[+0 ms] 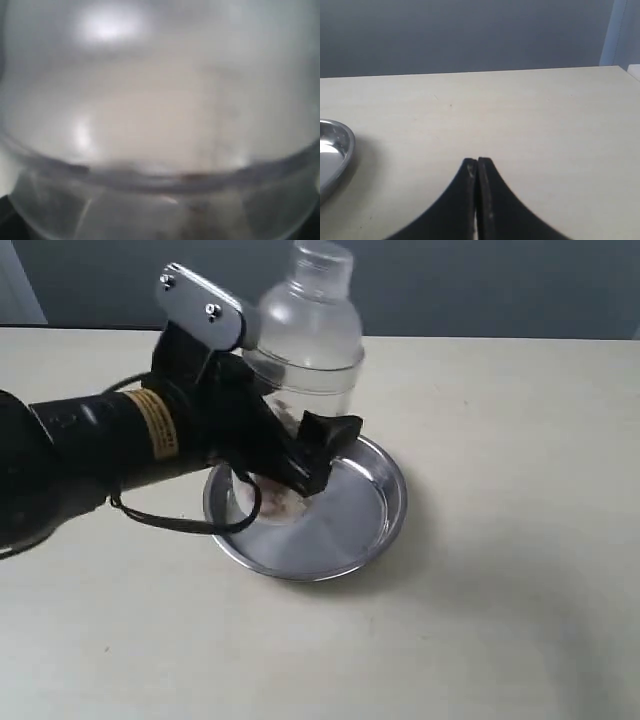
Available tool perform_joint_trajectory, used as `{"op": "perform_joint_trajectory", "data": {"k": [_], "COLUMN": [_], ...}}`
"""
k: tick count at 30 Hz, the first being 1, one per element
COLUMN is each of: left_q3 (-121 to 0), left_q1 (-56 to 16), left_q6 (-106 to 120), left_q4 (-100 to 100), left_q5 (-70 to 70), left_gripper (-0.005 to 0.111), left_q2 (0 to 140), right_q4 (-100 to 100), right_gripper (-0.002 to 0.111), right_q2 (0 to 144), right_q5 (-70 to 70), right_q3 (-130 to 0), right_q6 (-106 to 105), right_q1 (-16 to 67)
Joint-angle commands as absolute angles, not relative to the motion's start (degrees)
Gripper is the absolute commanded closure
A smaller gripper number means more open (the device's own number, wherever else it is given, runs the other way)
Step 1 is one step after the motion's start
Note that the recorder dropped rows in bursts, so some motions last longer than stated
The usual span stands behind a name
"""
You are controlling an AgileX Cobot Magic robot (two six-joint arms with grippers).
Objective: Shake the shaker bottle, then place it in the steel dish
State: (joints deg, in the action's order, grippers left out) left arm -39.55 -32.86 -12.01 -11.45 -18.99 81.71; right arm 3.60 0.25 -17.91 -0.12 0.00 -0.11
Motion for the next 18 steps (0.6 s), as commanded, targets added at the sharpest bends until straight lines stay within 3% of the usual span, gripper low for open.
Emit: {"op": "perform_joint_trajectory", "data": {"k": [1,3,4,6,8,11,12,13,14,15,18], "left_q3": [-40.8,-41.4,-41.1,-40.2,-40.4,-43.0,-42.6,-41.8,-41.8,-41.7,-46.5], "left_q1": [-28.3,-33.9,-36.3,-33.0,-28.0,-37.2,-35.5,-28.5,-27.1,-28.3,-32.4], "left_q6": [-6.9,-7.3,-7.3,-0.7,0.8,-6.7,-5.0,-4.1,-4.1,-3.8,-4.2], "left_q4": [16.6,-10.2,-14.2,-0.6,26.5,-15.4,-11.3,10.3,17.3,10.1,0.4], "left_q5": [-22.2,-16.0,-15.1,-20.0,-26.7,-13.0,-14.2,-18.6,-17.6,-12.2,-18.4], "left_gripper": [0.106,0.106,0.106,0.106,0.106,0.106,0.106,0.106,0.106,0.106,0.106], "left_q2": [84.2,82.1,81.2,81.8,83.9,81.4,81.7,84.0,84.9,85.2,81.1], "right_q4": [3.6,3.6,3.6,3.6,3.6,3.4,3.4,3.4,3.4,3.4,3.4], "right_gripper": [0.109,0.109,0.109,0.109,0.109,0.109,0.109,0.109,0.109,0.109,0.109], "right_q2": [0.0,0.0,0.0,0.0,0.0,0.0,0.0,0.0,0.0,0.0,0.0], "right_q5": [-17.5,-17.5,-17.5,-17.5,-17.5,-17.5,-17.5,-17.5,-17.5,-17.5,-17.5], "right_q3": [0.0,0.0,0.0,0.0,0.0,0.0,0.0,0.0,0.0,0.0,0.0], "right_q6": [0.0,0.0,0.0,0.0,0.0,0.0,0.0,0.0,0.0,0.0,0.0], "right_q1": [0.0,0.0,0.0,0.0,0.0,0.0,0.0,0.0,0.0,0.0,0.0]}}
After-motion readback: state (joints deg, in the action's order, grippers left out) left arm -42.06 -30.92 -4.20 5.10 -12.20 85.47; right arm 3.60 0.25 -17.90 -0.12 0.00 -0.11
